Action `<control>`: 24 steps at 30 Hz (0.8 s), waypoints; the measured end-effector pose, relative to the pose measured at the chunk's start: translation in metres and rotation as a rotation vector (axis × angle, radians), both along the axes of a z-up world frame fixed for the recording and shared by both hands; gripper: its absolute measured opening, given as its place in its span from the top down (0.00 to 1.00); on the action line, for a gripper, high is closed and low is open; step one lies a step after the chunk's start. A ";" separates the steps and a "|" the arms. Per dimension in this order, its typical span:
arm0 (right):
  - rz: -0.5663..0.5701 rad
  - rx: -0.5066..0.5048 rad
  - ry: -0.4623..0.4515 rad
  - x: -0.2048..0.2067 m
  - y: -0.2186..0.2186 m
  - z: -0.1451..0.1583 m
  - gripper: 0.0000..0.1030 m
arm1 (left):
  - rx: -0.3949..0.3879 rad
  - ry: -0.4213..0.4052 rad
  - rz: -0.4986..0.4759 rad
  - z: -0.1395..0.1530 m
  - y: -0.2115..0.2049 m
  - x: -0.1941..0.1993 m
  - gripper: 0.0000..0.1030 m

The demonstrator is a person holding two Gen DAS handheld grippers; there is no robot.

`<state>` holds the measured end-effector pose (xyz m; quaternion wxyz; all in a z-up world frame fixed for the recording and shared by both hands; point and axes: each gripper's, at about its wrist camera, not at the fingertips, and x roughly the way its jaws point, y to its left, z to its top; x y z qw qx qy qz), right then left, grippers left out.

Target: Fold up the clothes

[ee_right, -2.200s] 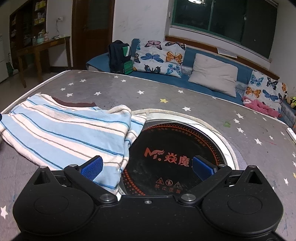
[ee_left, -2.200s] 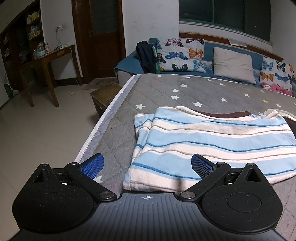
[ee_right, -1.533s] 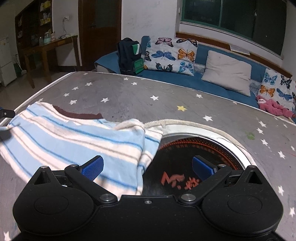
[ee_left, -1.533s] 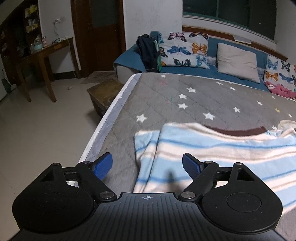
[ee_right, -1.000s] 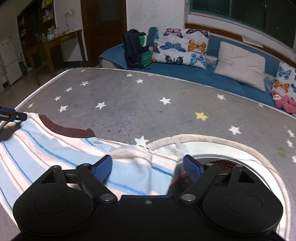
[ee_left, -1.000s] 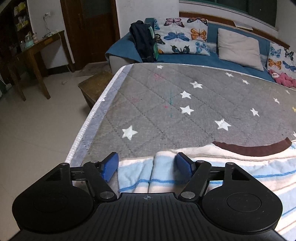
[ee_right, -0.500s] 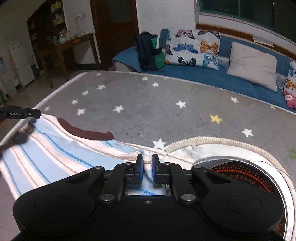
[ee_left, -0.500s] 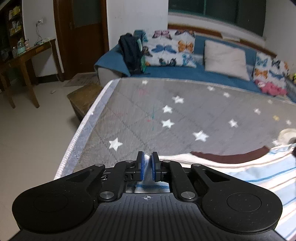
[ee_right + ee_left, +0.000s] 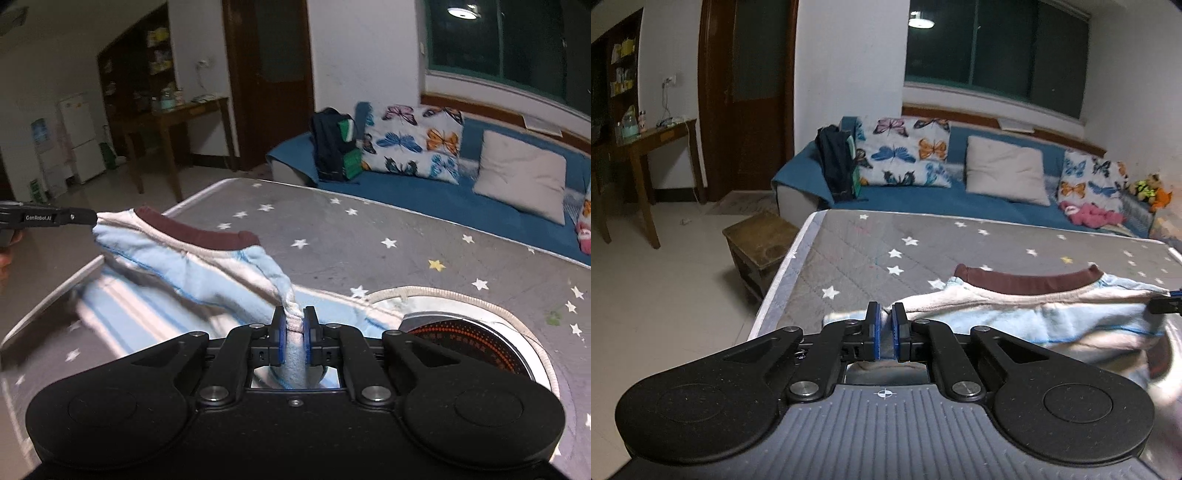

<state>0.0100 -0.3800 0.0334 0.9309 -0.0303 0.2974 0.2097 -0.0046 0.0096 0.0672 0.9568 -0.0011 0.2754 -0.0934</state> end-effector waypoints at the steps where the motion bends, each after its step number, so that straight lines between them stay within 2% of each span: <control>1: 0.011 -0.006 -0.008 -0.008 0.000 0.002 0.90 | 0.003 -0.002 -0.010 0.001 0.001 -0.012 0.94; 6: 0.071 -0.029 -0.003 -0.047 -0.003 0.003 0.90 | 0.019 0.022 -0.053 -0.003 0.009 -0.062 0.94; 8: 0.096 -0.048 0.019 -0.060 -0.003 -0.003 0.90 | 0.023 0.061 -0.082 -0.012 0.017 -0.089 0.94; 13: 0.177 -0.107 0.106 -0.089 0.005 -0.023 0.90 | 0.068 0.169 -0.138 -0.040 0.025 -0.126 0.94; 15: 0.207 -0.138 0.148 -0.100 0.011 -0.035 0.87 | 0.094 0.211 -0.159 -0.049 0.025 -0.134 0.94; 17: 0.227 -0.162 0.176 -0.106 0.014 -0.042 0.74 | 0.102 0.236 -0.185 -0.054 0.030 -0.142 0.93; 18: 0.240 -0.177 0.191 -0.109 0.015 -0.044 0.72 | 0.105 0.246 -0.196 -0.055 0.032 -0.145 0.93; 20: 0.265 -0.200 0.201 -0.118 0.017 -0.043 0.64 | 0.105 0.237 -0.200 -0.049 0.038 -0.149 0.93; 22: 0.272 -0.197 0.200 -0.130 0.014 -0.037 0.62 | 0.111 0.219 -0.202 -0.041 0.044 -0.152 0.90; 24: 0.273 -0.170 0.197 -0.134 0.011 -0.029 0.61 | 0.109 0.186 -0.197 -0.033 0.048 -0.154 0.83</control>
